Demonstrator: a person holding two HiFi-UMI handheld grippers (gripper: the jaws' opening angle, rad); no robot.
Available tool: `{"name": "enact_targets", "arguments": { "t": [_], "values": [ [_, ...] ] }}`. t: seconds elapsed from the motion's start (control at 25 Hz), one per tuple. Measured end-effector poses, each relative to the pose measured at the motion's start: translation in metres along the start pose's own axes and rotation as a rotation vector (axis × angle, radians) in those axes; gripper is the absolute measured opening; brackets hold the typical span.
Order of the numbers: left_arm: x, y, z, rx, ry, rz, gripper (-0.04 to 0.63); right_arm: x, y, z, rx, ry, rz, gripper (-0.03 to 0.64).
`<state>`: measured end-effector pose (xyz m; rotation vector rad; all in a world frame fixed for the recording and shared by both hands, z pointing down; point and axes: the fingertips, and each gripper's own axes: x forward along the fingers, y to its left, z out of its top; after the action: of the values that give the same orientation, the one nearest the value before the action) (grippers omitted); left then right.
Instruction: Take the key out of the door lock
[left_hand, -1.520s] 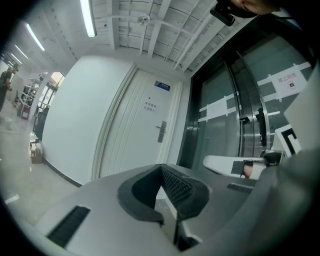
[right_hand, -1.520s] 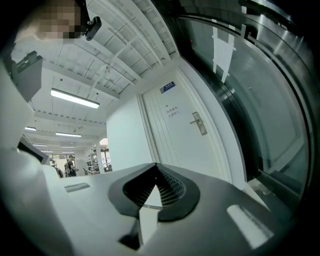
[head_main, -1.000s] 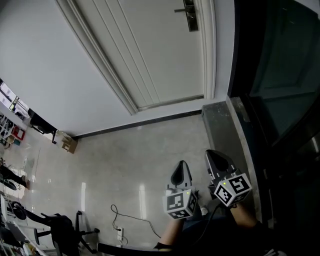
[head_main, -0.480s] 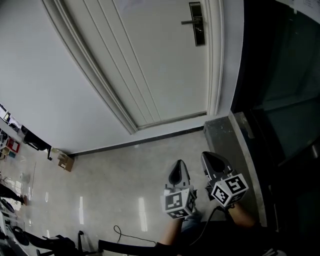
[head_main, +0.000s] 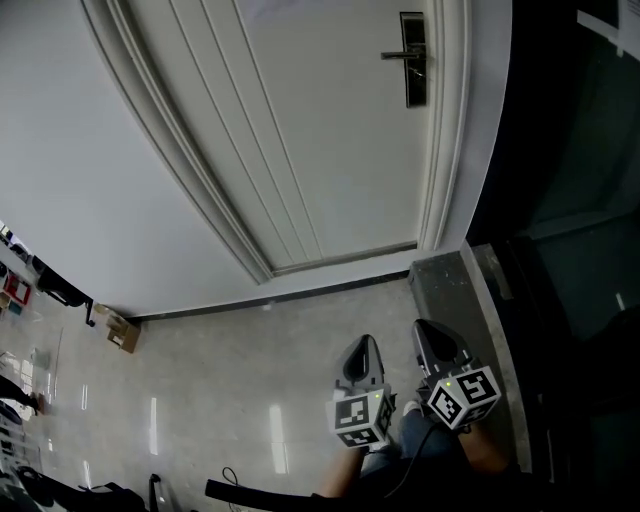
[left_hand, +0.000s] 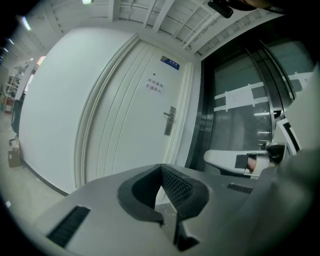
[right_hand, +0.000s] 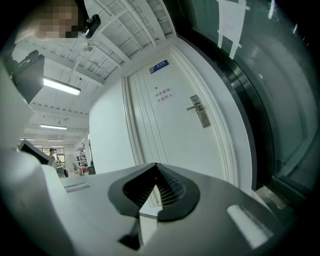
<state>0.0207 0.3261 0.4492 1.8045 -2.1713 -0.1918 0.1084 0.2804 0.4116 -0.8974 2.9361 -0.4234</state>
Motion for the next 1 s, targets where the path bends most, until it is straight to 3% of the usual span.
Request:
{"name": "enact_targets", "arguments": {
  "t": [0.16,0.36,0.6,1.0],
  "values": [
    [0.031,0.019,0.011,-0.042,-0.010,0.027,0.000,0.031,-0.021,0.004,0.007,-0.006,0.000,0.002],
    [0.086,0.025,0.023,-0.013,-0.017,0.064,0.000,0.084,-0.049,0.018,-0.010,-0.009,0.054,0.002],
    [0.160,0.013,0.057,0.010,-0.053,0.057,0.000,0.135,-0.098,0.051,-0.012,-0.039,0.071,0.002],
    [0.236,-0.006,0.058,0.017,-0.049,0.041,0.000,0.177,-0.165,0.066,-0.010,-0.039,0.055,0.002]
  ]
}}
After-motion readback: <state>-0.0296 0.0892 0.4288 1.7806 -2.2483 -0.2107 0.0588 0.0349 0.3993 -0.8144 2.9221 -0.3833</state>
